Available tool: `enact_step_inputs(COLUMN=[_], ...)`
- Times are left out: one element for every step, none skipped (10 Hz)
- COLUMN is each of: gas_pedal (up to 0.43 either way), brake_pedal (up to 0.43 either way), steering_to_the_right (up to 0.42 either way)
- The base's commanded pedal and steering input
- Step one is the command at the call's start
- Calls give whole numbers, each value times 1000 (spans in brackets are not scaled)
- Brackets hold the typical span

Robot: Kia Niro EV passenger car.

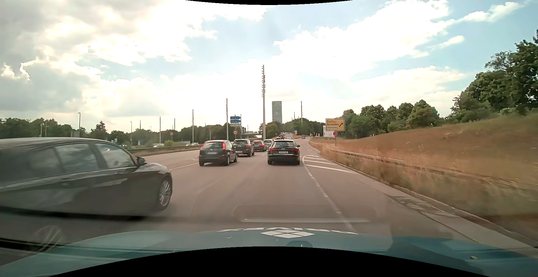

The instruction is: Follow the waypoints while adhering to traffic rules and regulations

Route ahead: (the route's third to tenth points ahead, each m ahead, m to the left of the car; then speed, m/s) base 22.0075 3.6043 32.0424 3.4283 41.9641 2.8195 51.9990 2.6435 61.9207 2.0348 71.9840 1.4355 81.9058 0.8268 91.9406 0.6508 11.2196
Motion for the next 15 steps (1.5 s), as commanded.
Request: enact_step_inputs(gas_pedal=[157, 157, 157, 157, 110, 8, 0, 0, 0, 98, 110, 138, 138, 138, 138], brake_pedal=[0, 0, 0, 0, 0, 0, 0, 0, 0, 0, 0, 0, 0, 0, 0], steering_to_the_right=[10, 10, 9, 9, 8, 7, 6, 5, 4, 4, 4, 3, 4, 4, 3])
